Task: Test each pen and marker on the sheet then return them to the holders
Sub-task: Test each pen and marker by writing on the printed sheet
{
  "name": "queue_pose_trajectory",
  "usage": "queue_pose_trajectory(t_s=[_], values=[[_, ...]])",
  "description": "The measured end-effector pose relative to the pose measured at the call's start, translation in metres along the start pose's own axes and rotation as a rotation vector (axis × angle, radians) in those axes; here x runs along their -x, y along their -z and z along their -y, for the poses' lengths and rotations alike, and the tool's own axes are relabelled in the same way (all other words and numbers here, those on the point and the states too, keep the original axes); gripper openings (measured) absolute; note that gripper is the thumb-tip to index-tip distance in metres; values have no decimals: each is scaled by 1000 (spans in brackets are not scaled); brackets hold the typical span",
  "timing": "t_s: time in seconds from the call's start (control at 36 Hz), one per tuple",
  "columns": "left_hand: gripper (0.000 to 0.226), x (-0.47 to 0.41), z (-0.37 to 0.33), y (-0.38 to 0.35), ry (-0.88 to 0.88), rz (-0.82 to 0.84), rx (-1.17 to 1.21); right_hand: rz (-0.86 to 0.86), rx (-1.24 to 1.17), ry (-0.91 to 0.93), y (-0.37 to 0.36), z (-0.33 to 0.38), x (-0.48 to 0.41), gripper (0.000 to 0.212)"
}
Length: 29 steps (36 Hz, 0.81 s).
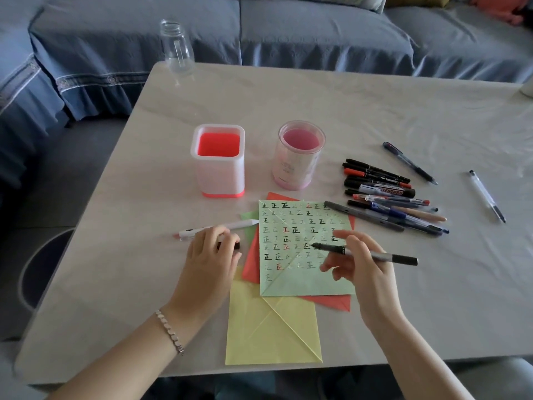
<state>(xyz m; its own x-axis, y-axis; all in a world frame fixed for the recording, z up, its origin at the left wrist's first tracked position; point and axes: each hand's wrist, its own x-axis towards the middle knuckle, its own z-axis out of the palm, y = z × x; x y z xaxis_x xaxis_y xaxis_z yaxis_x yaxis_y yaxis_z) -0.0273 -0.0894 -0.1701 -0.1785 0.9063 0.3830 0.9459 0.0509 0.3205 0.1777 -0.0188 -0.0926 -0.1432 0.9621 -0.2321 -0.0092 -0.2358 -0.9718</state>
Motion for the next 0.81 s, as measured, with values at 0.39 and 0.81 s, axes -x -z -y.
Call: queue_pose_trajectory(t_s=[0.39,0.81], values=[[32,26,-16,5,-395,413,104,-103,259,120,-11,-27,4,20],[37,26,-11,3,-347,429,185,-243,325,261,-56,-65,-1,50]])
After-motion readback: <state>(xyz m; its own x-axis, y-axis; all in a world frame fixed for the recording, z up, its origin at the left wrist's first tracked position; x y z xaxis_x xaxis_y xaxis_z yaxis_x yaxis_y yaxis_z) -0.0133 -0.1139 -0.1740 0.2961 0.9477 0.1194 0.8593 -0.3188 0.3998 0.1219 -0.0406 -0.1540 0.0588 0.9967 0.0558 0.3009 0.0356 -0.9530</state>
